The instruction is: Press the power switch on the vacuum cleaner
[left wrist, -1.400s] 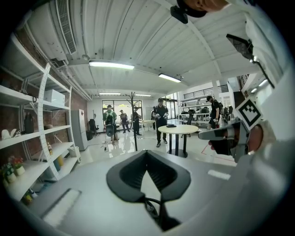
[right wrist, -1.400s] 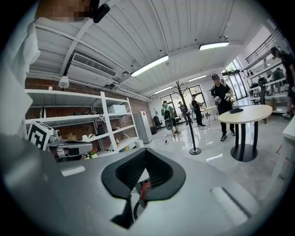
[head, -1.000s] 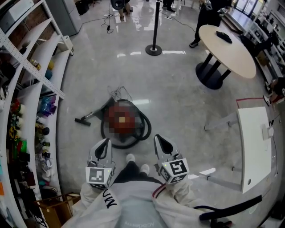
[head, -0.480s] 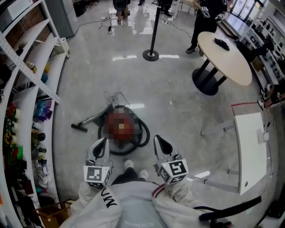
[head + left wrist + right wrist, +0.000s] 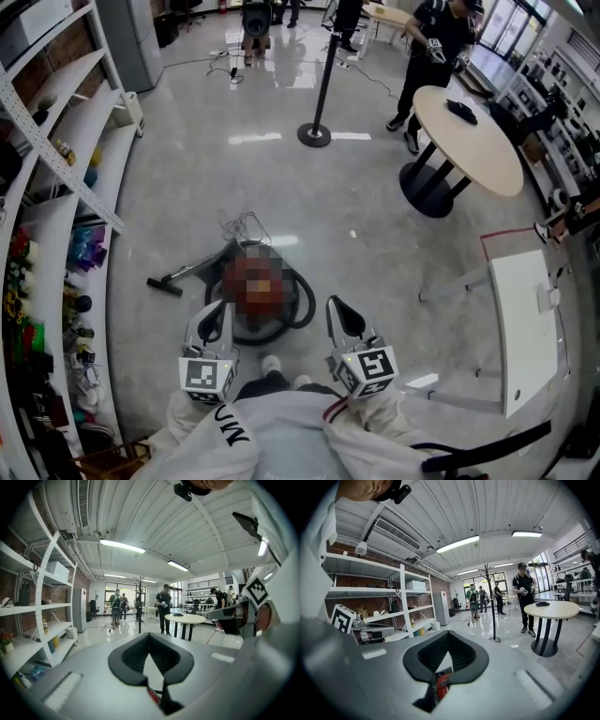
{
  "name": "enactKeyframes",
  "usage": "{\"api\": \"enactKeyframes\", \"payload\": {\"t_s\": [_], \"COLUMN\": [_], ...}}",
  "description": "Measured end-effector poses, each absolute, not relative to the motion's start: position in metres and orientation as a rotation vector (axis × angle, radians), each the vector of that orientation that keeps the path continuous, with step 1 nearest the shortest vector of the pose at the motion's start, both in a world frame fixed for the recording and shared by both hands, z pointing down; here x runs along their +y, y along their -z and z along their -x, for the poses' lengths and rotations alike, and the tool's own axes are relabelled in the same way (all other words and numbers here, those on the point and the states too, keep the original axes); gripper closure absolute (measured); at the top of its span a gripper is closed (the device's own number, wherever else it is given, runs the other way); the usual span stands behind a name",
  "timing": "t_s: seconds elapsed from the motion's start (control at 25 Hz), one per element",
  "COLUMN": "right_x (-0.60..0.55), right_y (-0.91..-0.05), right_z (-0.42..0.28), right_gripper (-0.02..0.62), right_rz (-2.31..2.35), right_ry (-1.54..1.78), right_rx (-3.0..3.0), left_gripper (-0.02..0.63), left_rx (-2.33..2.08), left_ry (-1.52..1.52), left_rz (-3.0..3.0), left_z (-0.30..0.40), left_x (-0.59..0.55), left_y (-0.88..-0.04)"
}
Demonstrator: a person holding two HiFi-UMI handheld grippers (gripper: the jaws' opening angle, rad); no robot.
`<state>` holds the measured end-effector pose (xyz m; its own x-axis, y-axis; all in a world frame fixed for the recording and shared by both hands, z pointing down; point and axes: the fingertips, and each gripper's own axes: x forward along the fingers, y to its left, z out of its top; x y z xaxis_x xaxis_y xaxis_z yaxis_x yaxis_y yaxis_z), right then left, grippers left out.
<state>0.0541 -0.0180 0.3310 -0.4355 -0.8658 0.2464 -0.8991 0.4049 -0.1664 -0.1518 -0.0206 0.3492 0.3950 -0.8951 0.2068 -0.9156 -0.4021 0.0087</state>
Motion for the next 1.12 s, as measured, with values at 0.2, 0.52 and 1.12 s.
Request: {"api": "enactKeyframes", "payload": {"t_s": [0.2, 0.52, 1.12], "right_x": [-0.021, -0.026, -0.057], "right_y": [-0.334, -0.345, -0.388], "right_z": [-0.05, -0.053, -0.06], "right_gripper": [0.594, 0.594, 0.595], "right_rz": [-1.592, -1.559, -1.476], "right_ry": [-0.412, -0.444, -0.546], "right_rx": [-2.508, -2.478, -2.484], "left_gripper": [0.606, 0.606, 0.606], "left_rx": [-1.62, -1.605, -1.605], "left_ry": [-0.281, -0.311, -0.493], "left_rz": [-2.546, -2.502, -2.411], "left_z": [0.153, 0.15, 0.131], "left_x": [-0.022, -0.028, -0.052], "left_y": [-0.354, -0.373, -0.412]}}
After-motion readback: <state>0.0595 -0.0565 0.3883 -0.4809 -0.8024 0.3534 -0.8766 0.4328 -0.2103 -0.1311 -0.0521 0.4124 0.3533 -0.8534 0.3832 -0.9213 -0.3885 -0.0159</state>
